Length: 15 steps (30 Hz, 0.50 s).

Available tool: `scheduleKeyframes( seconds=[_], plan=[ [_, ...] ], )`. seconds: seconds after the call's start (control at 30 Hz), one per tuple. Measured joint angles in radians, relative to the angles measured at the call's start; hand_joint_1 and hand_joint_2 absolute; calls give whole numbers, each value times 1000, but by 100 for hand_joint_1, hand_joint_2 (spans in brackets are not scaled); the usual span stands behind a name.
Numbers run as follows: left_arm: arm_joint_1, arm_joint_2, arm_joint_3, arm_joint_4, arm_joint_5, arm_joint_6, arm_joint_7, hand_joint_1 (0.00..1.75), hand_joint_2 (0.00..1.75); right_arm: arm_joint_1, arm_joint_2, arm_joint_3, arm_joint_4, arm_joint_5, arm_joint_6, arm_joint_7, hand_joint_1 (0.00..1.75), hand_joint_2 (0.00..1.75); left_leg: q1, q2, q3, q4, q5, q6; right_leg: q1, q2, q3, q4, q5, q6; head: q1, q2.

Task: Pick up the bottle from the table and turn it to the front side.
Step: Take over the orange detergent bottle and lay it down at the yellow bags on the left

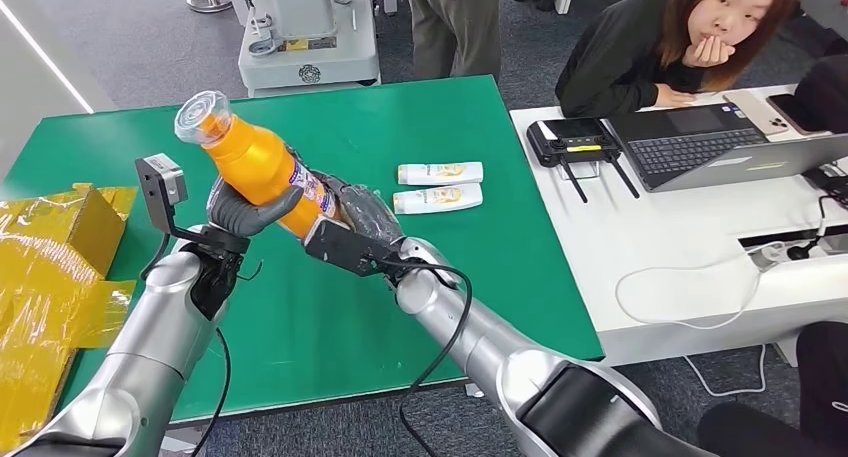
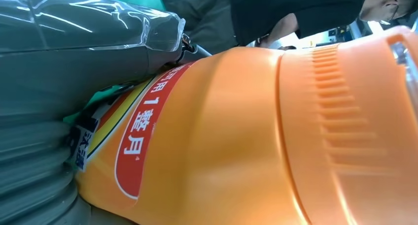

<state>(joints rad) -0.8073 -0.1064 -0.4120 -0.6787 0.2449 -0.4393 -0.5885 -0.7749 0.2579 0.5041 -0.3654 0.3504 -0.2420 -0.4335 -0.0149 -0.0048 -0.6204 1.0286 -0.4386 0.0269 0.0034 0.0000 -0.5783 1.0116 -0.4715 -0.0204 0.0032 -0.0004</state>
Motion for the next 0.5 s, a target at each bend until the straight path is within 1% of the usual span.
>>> scheduleKeyframes(
  seconds=[0.03, 0.13, 0.27, 0.5],
  plan=[
    [0, 0, 0, 2, -1, -1, 0, 175, 175, 4, -4, 1, 0, -1, 0, -6, 0, 175, 0, 0, 0, 0, 0, 0, 0, 0, 0, 0, 0, 0, 0, 0],
    [-1, 1, 2, 5, -3, 4, -1, 175, 175, 22, -18, 2, 0, -4, -3, -23, 0, 175, 0, 0, 0, 0, 0, 0, 0, 0, 0, 0, 0, 0, 0, 0],
    [-1, 15, 14, 5, -4, 13, -6, 175, 175, 56, -42, 0, 0, -10, -6, -41, 0, 175, 0, 0, 0, 0, 0, 0, 0, 0, 0, 0, 0, 0, 0, 0],
    [10, 26, 17, -12, -54, 38, -33, 175, 175, 92, -51, 0, -8, -32, 7, -81, 0, 175, 0, 0, 0, 0, 0, 0, 0, 0, 0, 0, 0, 0, 0, 0]
  ],
)
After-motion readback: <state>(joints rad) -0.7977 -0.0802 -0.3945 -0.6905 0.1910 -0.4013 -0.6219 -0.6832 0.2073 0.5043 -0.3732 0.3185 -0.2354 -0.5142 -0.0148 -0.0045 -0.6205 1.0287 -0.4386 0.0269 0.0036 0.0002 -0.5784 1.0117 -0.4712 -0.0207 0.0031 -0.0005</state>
